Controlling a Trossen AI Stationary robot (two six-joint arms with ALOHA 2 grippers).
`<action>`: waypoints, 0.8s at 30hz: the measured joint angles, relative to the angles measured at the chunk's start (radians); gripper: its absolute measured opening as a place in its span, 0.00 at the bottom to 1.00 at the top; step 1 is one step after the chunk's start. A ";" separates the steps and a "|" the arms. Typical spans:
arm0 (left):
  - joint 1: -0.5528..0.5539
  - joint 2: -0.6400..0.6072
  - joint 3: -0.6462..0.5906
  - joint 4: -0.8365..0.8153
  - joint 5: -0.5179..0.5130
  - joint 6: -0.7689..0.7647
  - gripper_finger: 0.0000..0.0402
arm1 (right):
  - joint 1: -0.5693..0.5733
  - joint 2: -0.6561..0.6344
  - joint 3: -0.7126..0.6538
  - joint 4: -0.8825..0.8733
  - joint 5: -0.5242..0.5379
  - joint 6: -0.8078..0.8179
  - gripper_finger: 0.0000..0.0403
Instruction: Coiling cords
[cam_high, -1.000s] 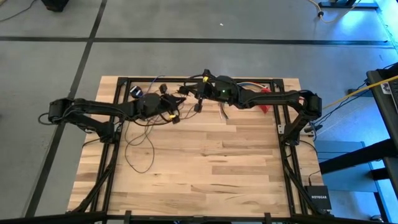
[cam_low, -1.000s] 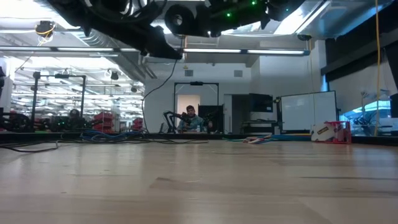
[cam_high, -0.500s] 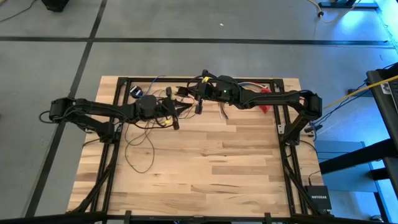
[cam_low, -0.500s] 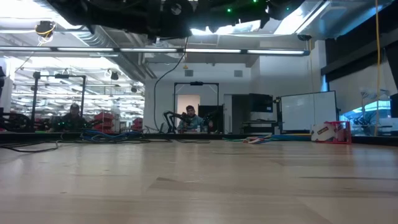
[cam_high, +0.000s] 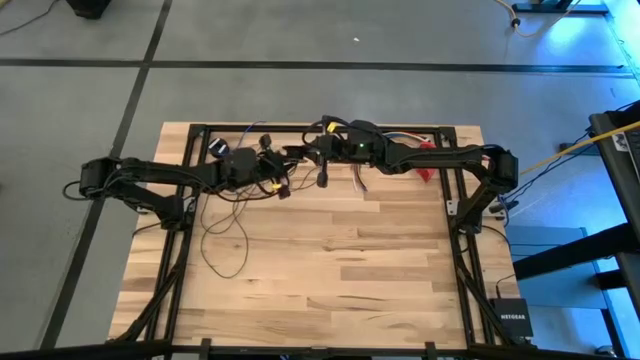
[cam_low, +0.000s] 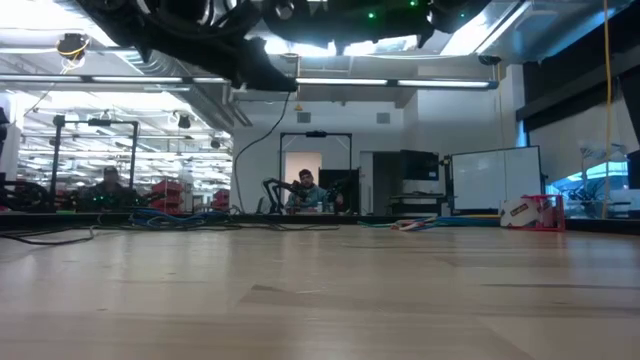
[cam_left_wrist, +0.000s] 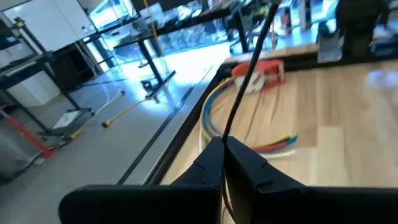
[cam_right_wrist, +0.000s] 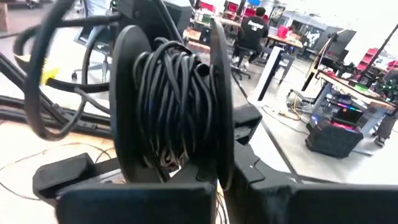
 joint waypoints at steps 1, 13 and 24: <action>-0.002 0.000 0.001 -0.014 -0.010 0.014 0.01 | 0.000 -0.001 0.000 -0.007 0.002 -0.001 0.02; 0.001 -0.049 0.000 -0.223 -0.106 0.066 0.03 | 0.001 -0.051 -0.001 -0.167 0.131 -0.088 0.02; 0.039 -0.051 -0.001 -0.345 -0.102 0.062 0.03 | 0.002 -0.086 0.001 -0.193 0.082 -0.083 0.02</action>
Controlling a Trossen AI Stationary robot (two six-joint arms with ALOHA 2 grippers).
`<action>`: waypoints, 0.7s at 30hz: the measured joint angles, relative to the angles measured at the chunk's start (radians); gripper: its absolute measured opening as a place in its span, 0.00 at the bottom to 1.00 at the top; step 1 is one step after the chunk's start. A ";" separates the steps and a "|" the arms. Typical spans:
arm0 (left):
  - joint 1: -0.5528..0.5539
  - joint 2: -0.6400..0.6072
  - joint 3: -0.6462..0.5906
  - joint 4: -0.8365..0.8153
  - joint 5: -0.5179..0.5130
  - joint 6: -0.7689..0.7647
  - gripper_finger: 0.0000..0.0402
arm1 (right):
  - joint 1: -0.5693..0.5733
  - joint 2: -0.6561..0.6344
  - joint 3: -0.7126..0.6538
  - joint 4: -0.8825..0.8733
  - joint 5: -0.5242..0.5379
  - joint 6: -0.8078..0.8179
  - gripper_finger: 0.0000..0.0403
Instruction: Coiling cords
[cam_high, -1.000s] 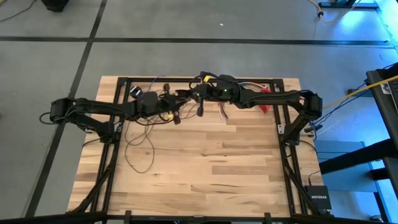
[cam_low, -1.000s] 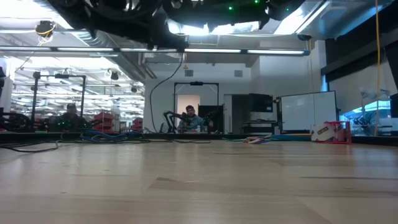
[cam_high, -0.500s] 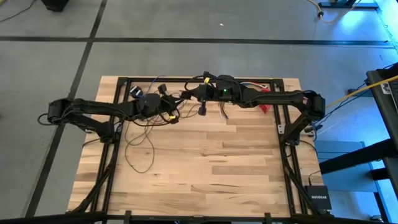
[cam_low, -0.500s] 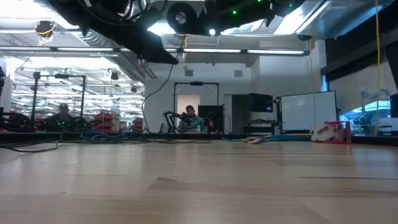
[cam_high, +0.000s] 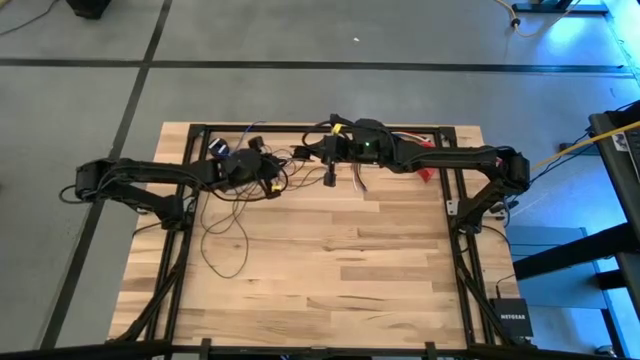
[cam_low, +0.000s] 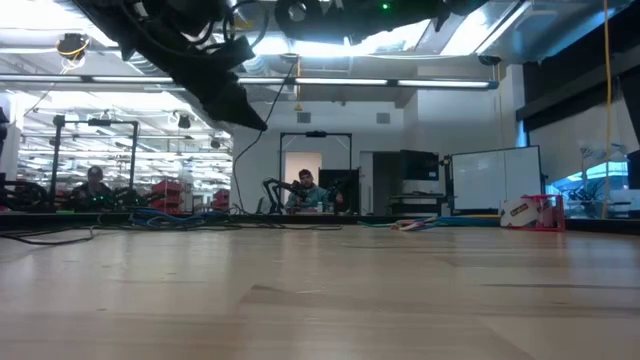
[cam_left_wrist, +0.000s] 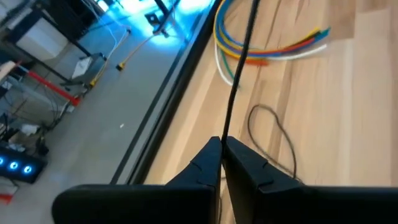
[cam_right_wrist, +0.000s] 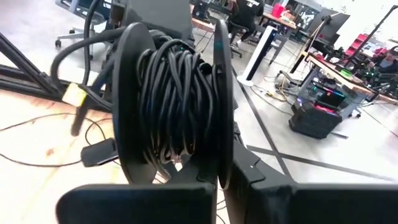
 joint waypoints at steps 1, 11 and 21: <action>0.004 0.000 0.000 -0.006 0.000 -0.004 0.03 | 0.000 0.000 0.000 -0.004 0.000 0.000 0.02; 0.035 -0.068 0.000 0.015 0.000 -0.058 0.00 | -0.002 0.000 0.000 -0.067 0.002 -0.042 0.02; 0.034 -0.377 0.000 0.014 -0.016 -0.102 0.00 | -0.002 0.005 0.000 -0.124 0.117 -0.079 0.02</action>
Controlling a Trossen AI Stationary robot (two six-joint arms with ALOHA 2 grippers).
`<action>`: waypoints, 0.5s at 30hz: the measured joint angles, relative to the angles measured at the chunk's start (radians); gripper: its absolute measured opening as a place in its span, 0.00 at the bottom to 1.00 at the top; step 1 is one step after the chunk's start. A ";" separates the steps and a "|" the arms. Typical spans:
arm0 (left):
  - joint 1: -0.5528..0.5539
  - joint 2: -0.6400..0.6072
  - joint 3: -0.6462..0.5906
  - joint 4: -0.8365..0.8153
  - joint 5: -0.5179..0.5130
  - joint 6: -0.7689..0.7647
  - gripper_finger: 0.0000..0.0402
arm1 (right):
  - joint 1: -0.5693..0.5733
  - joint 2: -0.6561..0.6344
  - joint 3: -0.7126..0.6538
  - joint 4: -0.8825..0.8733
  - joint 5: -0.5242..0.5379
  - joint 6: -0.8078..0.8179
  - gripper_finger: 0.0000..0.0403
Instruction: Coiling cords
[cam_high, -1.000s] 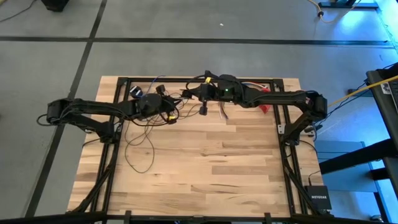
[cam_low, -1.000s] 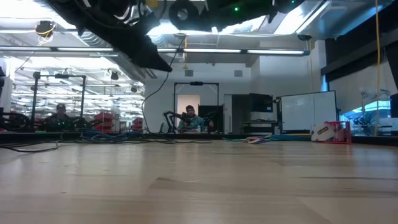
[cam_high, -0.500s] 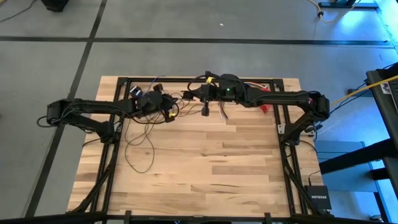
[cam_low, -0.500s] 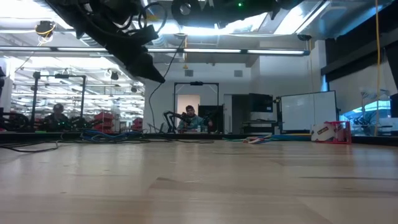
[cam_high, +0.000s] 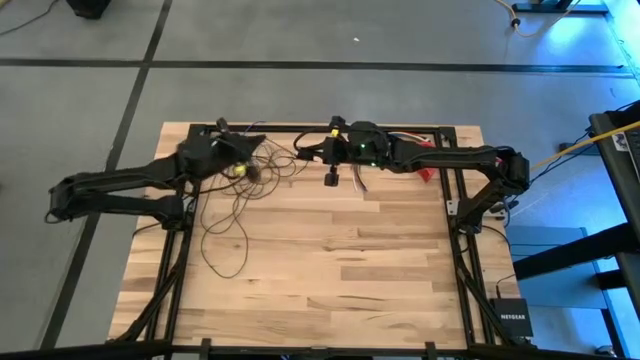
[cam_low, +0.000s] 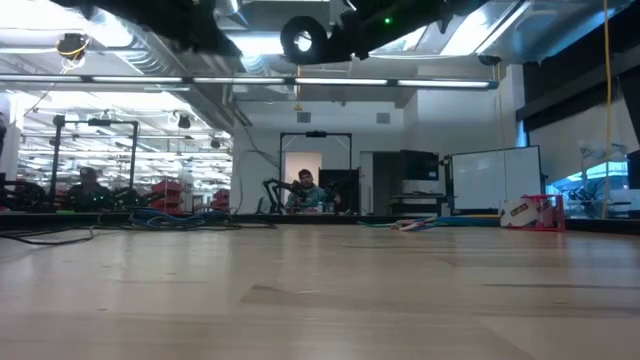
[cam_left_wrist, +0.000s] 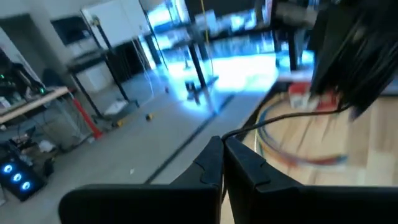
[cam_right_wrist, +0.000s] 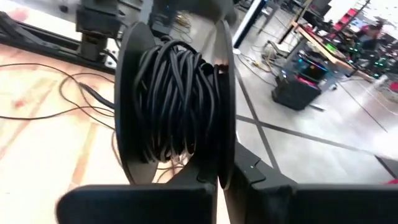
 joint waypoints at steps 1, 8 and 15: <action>-0.001 -0.023 0.000 0.000 0.007 -0.003 0.00 | 0.000 0.006 0.000 0.006 0.012 0.000 0.02; -0.002 -0.071 0.000 0.012 0.137 -0.078 0.00 | 0.000 0.074 0.000 0.086 0.105 -0.033 0.02; -0.009 -0.036 0.000 0.030 0.143 -0.126 0.00 | 0.000 0.137 0.000 0.199 0.229 -0.054 0.02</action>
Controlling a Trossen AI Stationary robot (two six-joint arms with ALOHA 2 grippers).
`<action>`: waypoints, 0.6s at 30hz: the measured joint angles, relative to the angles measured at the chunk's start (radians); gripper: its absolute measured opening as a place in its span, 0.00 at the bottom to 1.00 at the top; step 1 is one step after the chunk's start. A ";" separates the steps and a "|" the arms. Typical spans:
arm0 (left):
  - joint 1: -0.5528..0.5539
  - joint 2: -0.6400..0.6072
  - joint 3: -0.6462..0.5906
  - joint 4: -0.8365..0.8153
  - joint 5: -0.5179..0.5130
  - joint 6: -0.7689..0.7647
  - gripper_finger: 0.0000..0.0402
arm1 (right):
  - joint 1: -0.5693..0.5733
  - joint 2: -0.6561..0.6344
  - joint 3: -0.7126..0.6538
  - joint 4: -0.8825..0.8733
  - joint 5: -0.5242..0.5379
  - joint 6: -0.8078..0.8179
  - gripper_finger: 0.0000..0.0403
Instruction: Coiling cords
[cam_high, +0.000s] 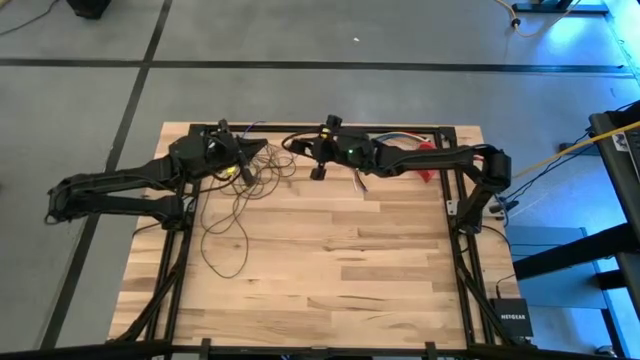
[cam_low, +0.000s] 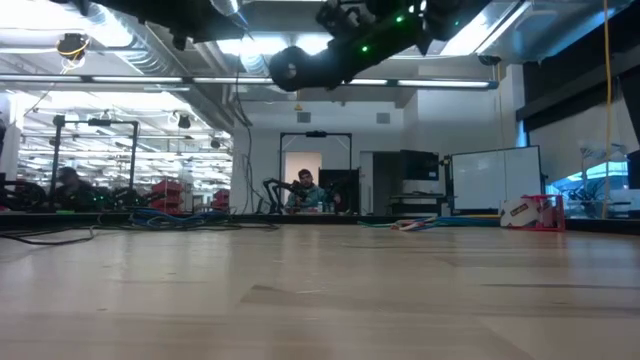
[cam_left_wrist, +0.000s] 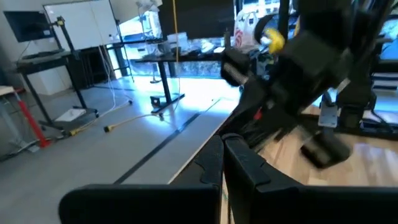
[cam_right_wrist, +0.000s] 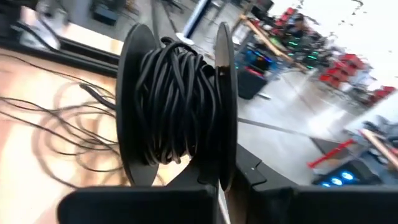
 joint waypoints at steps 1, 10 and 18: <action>-0.005 0.004 0.000 0.015 0.000 0.000 0.00 | 0.000 0.009 0.000 0.011 0.020 -0.007 0.02; -0.034 0.048 0.000 0.067 0.000 -0.011 0.00 | 0.000 0.081 0.000 0.123 0.166 -0.078 0.02; -0.065 0.178 0.000 0.230 0.034 -0.034 0.00 | 0.000 0.113 0.033 0.136 0.209 -0.071 0.02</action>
